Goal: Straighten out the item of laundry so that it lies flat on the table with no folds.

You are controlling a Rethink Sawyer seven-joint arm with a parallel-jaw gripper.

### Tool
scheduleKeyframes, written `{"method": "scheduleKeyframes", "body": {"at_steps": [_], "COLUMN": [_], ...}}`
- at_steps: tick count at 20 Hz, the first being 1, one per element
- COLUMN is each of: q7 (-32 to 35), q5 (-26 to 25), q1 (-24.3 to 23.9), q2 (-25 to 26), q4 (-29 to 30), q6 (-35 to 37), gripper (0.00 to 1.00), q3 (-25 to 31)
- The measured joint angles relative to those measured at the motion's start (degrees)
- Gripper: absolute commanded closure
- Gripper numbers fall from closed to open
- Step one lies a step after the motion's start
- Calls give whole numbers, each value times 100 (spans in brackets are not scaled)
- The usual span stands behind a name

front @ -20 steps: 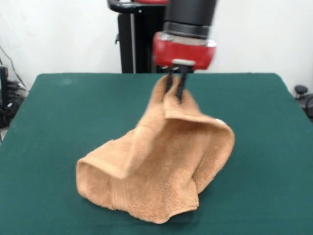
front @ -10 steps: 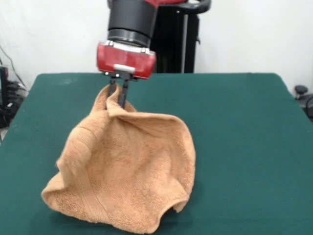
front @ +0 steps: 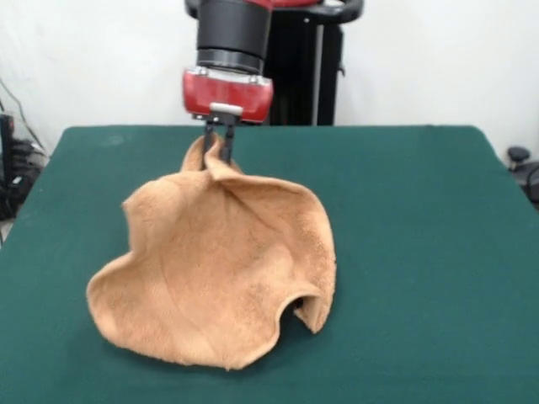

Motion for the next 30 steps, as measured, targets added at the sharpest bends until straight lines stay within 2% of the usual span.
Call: {"method": "scheduleKeyframes", "body": {"at_steps": [5, 10, 11, 12, 18, 21, 25, 30], "q7": [0, 0, 1, 1, 52, 92, 317, 736], "q5": [-102, -15, 74, 125, 506, 730, 1324, 1866], "q1": [388, 872, 1031, 1100, 1243, 1245, 1276, 1285], "q2": [92, 429, 637, 764, 1536, 1836, 2251, 2768], "q4": [314, 668, 812, 892, 1292, 1483, 1809, 1943], "q6": [-260, -1618, -2421, -2884, -5053, -5688, -6437, -7234], "gripper": [100, 100, 100, 100, 100, 100, 100, 100], "q3": [-128, -467, -618, -697, -1000, -1094, -1141, -1132]}}
